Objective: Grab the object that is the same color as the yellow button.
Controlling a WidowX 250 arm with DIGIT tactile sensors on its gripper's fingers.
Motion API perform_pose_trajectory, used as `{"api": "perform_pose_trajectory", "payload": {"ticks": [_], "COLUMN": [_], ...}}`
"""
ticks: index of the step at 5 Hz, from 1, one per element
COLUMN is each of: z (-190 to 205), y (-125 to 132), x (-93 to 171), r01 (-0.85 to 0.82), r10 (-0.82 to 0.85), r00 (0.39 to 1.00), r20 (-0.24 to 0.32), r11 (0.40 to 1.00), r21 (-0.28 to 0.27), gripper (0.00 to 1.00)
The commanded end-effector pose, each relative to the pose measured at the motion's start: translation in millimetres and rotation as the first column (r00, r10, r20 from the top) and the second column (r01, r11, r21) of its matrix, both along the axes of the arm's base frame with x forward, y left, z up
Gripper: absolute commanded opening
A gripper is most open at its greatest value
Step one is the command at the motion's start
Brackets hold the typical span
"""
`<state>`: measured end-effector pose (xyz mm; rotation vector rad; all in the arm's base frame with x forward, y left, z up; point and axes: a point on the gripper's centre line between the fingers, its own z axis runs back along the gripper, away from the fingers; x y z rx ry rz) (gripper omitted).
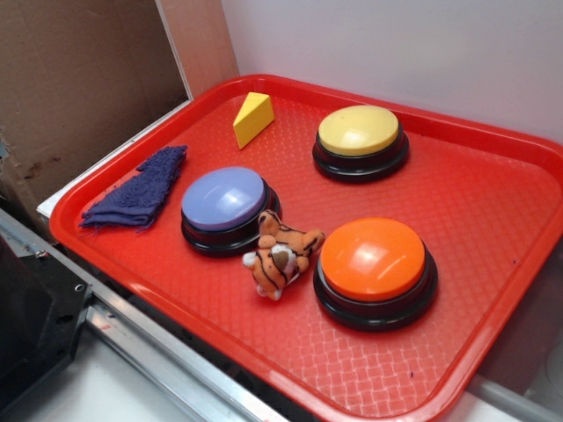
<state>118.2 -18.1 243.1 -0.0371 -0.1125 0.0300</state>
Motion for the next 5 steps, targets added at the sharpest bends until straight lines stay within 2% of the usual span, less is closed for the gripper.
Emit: {"api": "perform_pose_trajectory", "payload": {"ticks": [1, 3, 5], "z": [0, -8, -36], "y": [0, 9, 48], "x": [0, 59, 139], "r01": [0.0, -0.103, -0.158], "r10": [0.0, 0.103, 0.166], "r00": [1.0, 0.995, 0.985], "r20": [0.0, -0.01, -0.046], "r11": [1.0, 0.994, 0.979], "r21": [0.0, 0.048, 0.132], "gripper": [1.0, 1.0, 1.0]}}
